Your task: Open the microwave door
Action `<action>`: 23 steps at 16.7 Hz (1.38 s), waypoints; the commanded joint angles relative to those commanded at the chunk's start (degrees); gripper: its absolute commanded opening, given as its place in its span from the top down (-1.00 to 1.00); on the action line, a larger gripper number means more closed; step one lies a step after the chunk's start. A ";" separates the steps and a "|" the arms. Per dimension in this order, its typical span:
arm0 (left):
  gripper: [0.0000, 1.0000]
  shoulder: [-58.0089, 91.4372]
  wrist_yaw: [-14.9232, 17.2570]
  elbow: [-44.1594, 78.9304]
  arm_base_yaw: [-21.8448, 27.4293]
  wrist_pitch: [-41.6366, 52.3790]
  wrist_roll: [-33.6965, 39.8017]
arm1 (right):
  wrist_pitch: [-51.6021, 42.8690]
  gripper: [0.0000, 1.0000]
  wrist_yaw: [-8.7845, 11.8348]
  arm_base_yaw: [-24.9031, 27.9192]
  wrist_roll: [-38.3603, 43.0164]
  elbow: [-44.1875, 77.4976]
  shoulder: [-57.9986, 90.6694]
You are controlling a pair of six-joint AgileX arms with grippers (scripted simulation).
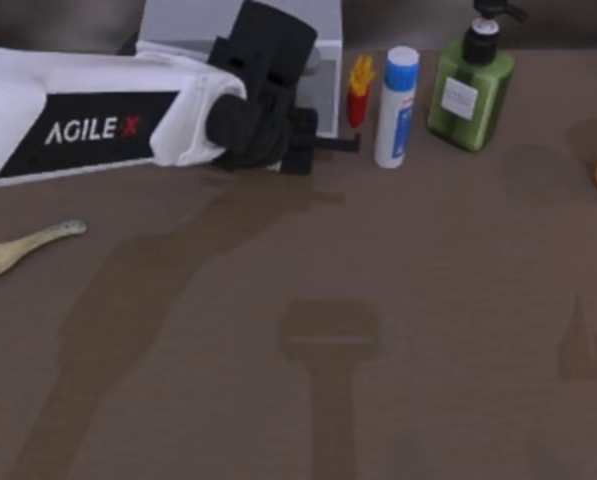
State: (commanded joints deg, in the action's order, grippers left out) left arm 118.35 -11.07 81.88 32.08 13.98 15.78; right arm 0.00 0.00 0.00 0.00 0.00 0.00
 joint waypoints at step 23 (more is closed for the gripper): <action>1.00 -1.48 1.49 -2.31 -0.77 -1.28 -2.18 | 0.00 -1.00 0.00 0.00 0.00 0.00 0.00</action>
State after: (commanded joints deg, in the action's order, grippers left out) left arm 116.87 -9.58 79.56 31.31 12.70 13.60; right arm 0.00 0.00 0.00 0.00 0.00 0.00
